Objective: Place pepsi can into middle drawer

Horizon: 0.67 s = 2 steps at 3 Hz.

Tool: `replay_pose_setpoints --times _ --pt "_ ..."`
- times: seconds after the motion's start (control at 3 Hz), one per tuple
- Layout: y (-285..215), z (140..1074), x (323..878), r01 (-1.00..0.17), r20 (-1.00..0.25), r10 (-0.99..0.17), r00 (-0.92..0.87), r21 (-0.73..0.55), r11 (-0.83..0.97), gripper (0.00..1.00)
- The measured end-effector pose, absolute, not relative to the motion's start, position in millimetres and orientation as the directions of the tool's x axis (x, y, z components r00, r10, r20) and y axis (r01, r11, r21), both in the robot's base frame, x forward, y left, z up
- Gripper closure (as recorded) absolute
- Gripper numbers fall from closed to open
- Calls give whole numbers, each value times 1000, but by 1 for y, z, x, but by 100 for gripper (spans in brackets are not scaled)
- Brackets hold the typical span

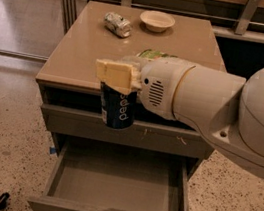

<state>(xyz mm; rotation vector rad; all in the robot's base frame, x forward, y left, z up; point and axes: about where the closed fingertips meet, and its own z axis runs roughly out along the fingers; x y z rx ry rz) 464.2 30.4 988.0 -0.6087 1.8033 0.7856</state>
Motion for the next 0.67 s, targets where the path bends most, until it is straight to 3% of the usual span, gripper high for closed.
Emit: replay_pose_setpoints --times 0.67 --pt "33 988 462 -714 -944 -41 -329 220 664 100"
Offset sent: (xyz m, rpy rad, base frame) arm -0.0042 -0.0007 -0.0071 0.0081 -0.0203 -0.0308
